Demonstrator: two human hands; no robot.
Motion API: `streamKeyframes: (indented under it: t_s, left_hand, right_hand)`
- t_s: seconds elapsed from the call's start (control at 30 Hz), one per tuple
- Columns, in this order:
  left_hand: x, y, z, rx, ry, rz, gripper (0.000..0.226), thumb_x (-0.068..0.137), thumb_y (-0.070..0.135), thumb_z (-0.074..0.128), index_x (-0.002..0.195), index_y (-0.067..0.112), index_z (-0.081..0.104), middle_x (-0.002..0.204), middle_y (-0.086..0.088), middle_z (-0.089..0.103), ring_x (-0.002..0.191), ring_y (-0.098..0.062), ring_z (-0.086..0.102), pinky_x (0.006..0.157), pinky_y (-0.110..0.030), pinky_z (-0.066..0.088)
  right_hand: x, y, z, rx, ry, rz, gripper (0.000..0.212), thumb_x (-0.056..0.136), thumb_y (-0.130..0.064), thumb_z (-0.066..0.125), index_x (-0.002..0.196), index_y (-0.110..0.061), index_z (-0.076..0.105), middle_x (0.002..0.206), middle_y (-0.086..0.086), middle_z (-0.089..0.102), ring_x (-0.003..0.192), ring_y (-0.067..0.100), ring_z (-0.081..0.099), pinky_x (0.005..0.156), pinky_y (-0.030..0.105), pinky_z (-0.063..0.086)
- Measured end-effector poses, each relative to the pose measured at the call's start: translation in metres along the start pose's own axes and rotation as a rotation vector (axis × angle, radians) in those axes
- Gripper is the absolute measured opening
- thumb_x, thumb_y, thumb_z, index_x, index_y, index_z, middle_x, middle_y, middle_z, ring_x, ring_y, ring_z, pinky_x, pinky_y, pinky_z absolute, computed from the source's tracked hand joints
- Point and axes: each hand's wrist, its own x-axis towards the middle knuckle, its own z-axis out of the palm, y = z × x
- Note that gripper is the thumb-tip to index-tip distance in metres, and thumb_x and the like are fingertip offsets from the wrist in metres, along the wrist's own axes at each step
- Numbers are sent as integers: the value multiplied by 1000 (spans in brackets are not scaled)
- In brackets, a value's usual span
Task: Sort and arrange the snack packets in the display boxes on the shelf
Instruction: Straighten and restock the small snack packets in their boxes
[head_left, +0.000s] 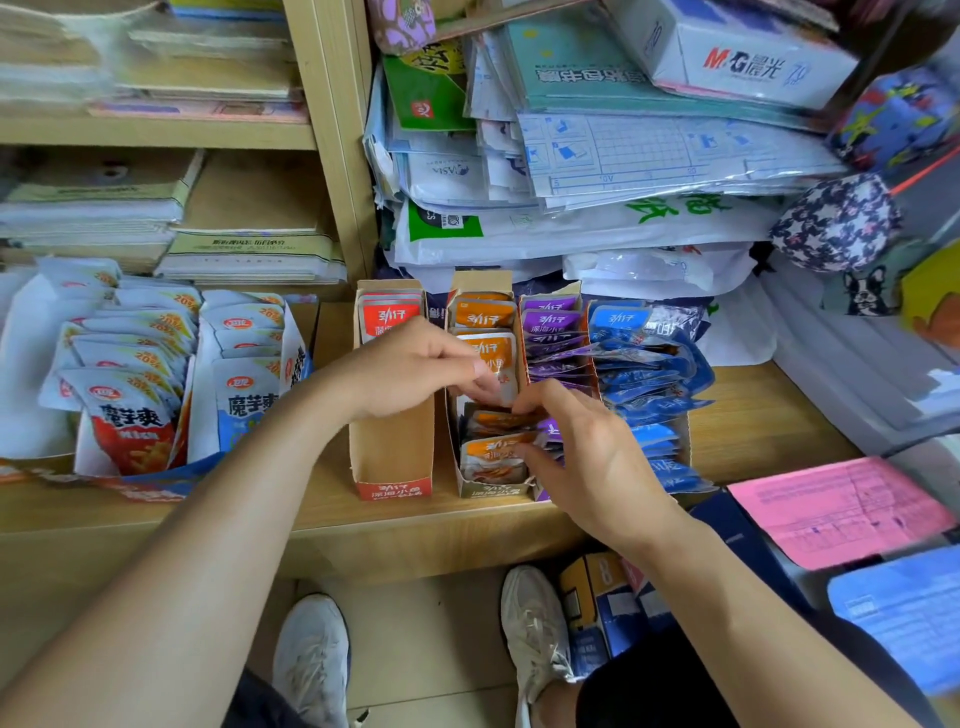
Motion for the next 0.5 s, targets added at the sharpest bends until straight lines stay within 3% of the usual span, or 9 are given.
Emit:
streamKeyframes:
  t_s: [0.1,0.2,0.27,0.37,0.5]
  left_hand:
    - [12,-13,3,262,305,12,27,102,26,54,125,30,68,103,9,69,110,-11,60,96,-35,46]
    - [23,-19,17,694,311,-73,42,103,35,51,144,38,50,129,6,61,118,-18,40,90,-40,28]
    - [28,-22,24,807,327,-54,43,102,37,51,145,37,48,142,13,56,119,-18,36,82,-38,19]
    - [31,-22,21,817,428,-20,30,99,36,56,129,38,61,124,14,66,112,-17,37,75,-36,12]
    - [29,-22,17,680,341,8,15,97,38,62,106,45,72,100,26,62,104,-13,37,77,-37,18]
  right_hand:
    - [-3,0,-3,48,-19,22,44,84,-18,77,117,-27,50,111,-9,66,103,12,63,84,39,56]
    - [-6,0,-8,22,-37,-22,47,85,-15,77,127,-25,59,119,-11,67,111,7,60,91,31,55]
    - [-6,0,-10,10,-51,-47,44,86,-15,75,127,-25,64,122,-11,67,115,5,58,94,28,53]
    - [-6,1,-10,16,-57,-41,41,87,-17,74,126,-27,65,121,-13,67,114,6,59,93,32,54]
    - [-4,4,-5,0,-23,-65,42,86,-16,75,126,-23,63,131,-10,56,112,11,59,87,35,56]
